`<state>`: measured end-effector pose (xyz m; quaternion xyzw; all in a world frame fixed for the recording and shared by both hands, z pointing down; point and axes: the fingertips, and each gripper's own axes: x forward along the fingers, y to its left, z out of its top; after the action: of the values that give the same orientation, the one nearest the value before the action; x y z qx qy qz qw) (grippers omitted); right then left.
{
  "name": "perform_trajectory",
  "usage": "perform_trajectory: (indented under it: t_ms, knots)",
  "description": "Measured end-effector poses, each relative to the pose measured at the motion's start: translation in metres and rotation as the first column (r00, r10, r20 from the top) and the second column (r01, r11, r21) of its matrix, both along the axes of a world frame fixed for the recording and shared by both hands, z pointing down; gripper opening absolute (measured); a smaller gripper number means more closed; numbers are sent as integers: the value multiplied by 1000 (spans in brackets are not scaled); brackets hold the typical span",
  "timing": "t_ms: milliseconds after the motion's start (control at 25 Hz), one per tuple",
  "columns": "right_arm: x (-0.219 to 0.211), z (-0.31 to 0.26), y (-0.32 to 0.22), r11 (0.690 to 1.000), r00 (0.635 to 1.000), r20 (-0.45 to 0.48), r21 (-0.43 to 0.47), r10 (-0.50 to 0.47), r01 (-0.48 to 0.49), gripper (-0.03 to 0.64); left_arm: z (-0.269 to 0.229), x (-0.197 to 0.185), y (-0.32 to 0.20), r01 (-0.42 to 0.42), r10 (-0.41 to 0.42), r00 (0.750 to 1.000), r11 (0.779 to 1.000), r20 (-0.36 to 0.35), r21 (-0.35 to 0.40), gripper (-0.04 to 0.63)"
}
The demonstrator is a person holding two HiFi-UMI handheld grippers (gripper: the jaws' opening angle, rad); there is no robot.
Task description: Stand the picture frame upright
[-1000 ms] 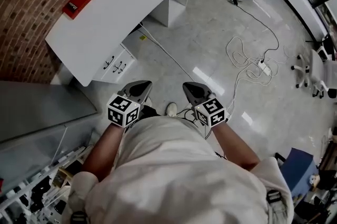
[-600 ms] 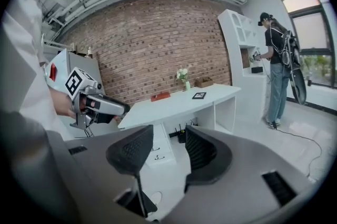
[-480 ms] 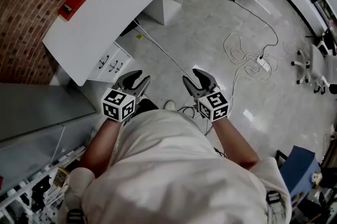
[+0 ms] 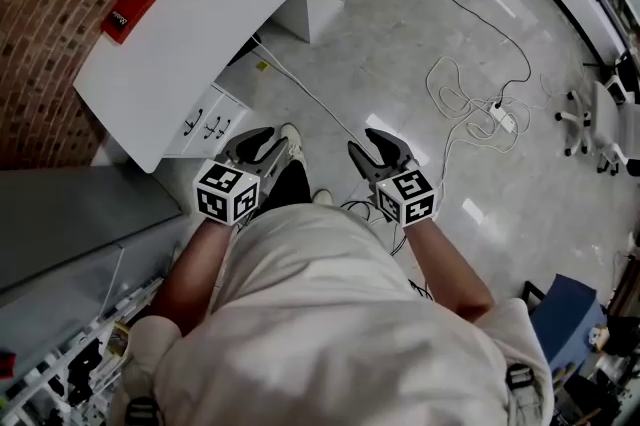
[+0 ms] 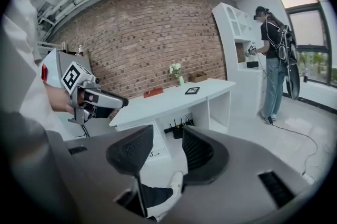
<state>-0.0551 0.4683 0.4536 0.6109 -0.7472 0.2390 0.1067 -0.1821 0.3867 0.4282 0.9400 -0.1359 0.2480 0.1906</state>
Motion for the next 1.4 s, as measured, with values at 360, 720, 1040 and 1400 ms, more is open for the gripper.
perform_trajectory:
  t_ms: [360,720,1040,1400]
  knots:
    - [38,-3,-69,999,999,-20,-33,34,-35,173,2,44,-81,-20,20,999,1000,-46,-10,138]
    - [64,-1,-169,997,999,-11,-65,44,-45,173,7,63,-178,-3,2,999,1000,-44,-25,144]
    - [69,-5,-250,996,999,-51,-91,6,-11,172,13,64,-249,28,-31,998,999,-55,-40,141]
    - [65,-8,-317,994,998,-52,-106,-29,24,172,6,59,-304,73,-77,991,996,-112,-42,130]
